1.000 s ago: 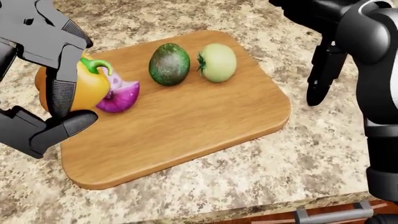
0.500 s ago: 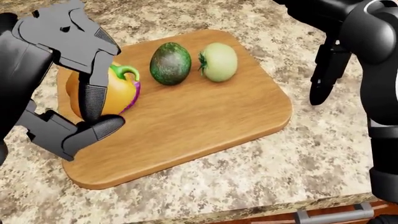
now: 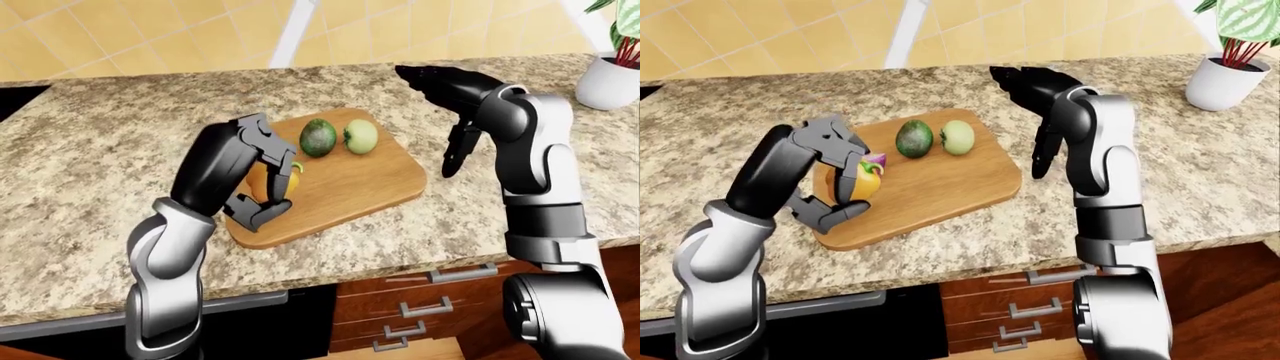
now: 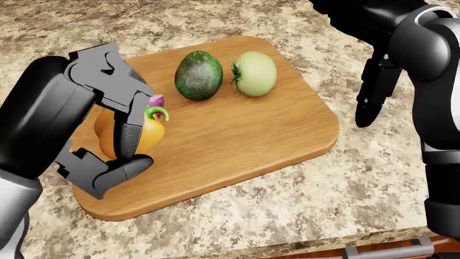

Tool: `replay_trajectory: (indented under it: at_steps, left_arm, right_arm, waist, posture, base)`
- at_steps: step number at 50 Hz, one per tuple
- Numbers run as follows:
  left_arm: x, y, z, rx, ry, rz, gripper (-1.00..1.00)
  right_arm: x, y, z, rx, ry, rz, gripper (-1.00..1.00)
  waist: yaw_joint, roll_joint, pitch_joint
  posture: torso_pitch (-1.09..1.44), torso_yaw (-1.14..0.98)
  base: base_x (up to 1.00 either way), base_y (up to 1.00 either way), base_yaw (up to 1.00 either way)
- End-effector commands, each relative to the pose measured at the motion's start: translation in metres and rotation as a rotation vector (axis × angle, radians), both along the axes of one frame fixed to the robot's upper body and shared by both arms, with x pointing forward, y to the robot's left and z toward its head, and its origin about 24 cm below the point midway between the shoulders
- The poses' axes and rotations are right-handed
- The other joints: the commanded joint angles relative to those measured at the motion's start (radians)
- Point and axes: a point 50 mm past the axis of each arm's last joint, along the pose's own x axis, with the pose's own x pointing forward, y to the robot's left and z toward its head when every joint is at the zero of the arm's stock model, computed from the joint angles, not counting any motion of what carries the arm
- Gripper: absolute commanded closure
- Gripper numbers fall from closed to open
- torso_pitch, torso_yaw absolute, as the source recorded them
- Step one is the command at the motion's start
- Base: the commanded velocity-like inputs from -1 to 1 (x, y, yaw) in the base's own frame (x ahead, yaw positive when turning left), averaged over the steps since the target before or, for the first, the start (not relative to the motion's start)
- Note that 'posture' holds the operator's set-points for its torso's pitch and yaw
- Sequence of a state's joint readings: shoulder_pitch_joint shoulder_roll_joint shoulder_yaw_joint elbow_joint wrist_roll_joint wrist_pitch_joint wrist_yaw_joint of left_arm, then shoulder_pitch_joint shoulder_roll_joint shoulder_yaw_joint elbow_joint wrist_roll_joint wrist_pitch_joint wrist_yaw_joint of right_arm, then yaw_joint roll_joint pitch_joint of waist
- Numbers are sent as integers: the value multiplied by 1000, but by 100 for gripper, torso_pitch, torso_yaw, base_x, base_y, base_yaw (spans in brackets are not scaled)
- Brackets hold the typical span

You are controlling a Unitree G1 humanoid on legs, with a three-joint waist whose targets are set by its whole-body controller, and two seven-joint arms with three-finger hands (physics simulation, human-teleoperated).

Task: Place the avocado, onion, tomato and bell pepper on the cutting board.

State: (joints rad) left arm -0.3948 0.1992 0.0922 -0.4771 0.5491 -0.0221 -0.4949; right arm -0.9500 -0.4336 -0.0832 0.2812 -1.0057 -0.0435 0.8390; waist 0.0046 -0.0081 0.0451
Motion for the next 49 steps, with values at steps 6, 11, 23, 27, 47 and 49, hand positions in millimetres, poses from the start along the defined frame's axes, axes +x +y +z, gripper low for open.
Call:
replay_trajectory:
  at_steps: [6,11,23,27,47,49]
  left_arm:
    - [-9,-1,15,-4,-88,-10,100]
    - [-10,-2,14,8,-90,-11,80]
    - [-10,-3,9,29,-84,2,-100]
    - [-15,-4,13,26,-85,-6,-100]
    - [-26,9,75,-89,-207,26,-100]
    - [-27,14,87,-161,-241,49,-100]
  right_arm:
    - [-6,0,25,2,-97,2,-100]
    - [-7,-1,24,4,-97,1,-100]
    - [-5,0,19,10,-90,2,-100]
    - [-5,0,17,11,-89,3,-100]
    - [-10,-3,30,2,-108,-7,-100]
    - [-9,-2,26,2,-102,-6,-100]
  waist:
    - [0,0,-28]
    - [1,0,-28]
    - [1,-1,-28]
    - [0,0,-29]
    - [-2,2,-22]
    - [-3,3,-21]
  posture:
    - [0,0]
    - [0,0]
    - [0,0]
    - [0,0]
    - [0,0]
    - [0,0]
  base:
    - [0,0,0]
    - [0,0,0]
    - [0,0,0]
    - [0,0,0]
    - [0,0,0]
    - [0,0,0]
